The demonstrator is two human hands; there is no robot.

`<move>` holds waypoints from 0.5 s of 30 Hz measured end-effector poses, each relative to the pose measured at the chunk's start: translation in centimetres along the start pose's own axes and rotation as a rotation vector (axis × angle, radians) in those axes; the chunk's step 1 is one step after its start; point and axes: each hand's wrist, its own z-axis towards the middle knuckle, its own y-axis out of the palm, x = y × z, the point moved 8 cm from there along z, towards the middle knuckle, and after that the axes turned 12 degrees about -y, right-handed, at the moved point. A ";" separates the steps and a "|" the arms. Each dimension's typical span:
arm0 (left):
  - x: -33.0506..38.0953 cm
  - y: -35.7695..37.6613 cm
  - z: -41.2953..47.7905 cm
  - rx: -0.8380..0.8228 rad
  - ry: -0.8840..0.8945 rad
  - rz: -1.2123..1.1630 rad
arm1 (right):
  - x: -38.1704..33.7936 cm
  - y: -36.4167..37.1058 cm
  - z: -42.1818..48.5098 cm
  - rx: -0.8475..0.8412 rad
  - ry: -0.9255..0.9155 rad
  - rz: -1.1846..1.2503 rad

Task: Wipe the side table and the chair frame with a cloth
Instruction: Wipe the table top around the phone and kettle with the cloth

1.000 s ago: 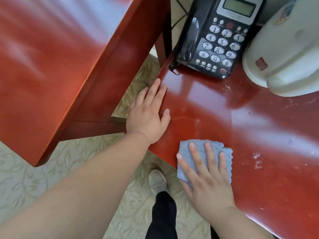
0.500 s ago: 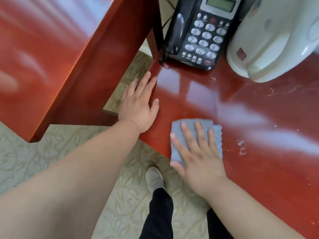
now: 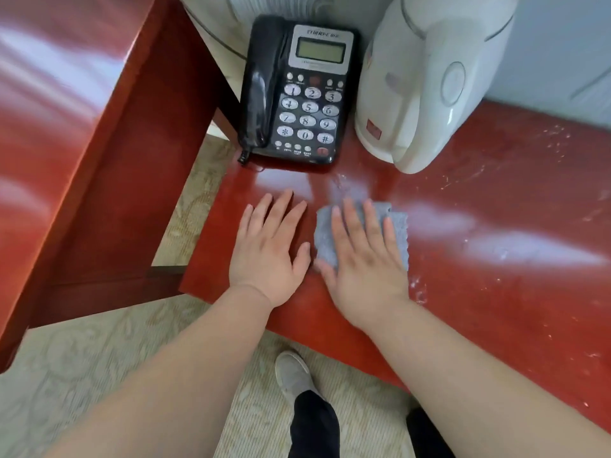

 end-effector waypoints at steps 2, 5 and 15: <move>-0.1 0.0 0.0 0.014 0.012 -0.010 | 1.5 -0.7 3.2 0.047 0.062 0.008; 0.0 -0.1 0.1 0.038 0.016 -0.019 | 2.6 -1.2 6.6 0.038 0.117 0.057; -0.1 -0.4 0.2 0.032 0.010 -0.062 | -2.8 0.5 -5.2 -0.154 -0.172 -0.024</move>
